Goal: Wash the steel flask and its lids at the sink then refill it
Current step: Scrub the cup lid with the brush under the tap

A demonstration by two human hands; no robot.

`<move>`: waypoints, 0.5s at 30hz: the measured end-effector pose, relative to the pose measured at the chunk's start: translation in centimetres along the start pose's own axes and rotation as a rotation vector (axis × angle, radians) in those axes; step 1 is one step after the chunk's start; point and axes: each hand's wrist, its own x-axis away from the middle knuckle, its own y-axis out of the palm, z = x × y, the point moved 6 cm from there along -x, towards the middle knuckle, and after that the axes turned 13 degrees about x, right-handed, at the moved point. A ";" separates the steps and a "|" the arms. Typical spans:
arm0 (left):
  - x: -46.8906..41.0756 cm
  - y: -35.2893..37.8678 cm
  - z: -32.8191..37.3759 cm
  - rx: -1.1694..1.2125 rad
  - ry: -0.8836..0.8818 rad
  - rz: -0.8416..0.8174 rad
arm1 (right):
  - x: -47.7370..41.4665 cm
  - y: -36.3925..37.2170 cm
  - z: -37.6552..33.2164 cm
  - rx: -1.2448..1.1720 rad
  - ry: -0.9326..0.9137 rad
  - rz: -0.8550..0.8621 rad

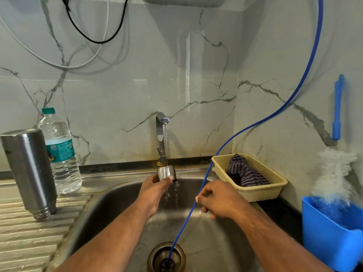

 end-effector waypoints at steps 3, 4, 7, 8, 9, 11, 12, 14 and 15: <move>-0.2 0.0 0.3 -0.078 0.066 0.001 | -0.1 0.2 -0.1 0.000 -0.006 -0.011; -0.2 0.1 0.4 -0.099 0.088 -0.003 | -0.1 0.3 -0.1 0.001 -0.008 -0.013; -0.3 0.3 0.6 -0.143 0.135 -0.020 | -0.2 0.4 -0.2 0.001 -0.014 -0.017; -0.3 0.3 0.7 -0.140 0.146 -0.020 | -0.2 0.4 -0.2 0.001 -0.015 -0.016; -0.4 0.4 0.8 -0.137 0.159 -0.017 | -0.2 0.4 -0.3 0.000 -0.016 -0.017; -0.5 0.5 0.9 -0.142 0.181 -0.012 | -0.2 0.4 -0.3 0.002 -0.017 -0.021; -0.6 0.5 0.9 -0.150 0.190 -0.008 | -0.2 0.4 -0.3 0.007 -0.018 -0.022; -0.8 0.4 1.0 -0.170 0.203 0.007 | -0.2 0.5 -0.3 0.009 -0.021 -0.023; -1.0 0.3 1.0 -0.177 0.210 0.014 | -0.3 0.6 -0.4 0.007 -0.022 -0.023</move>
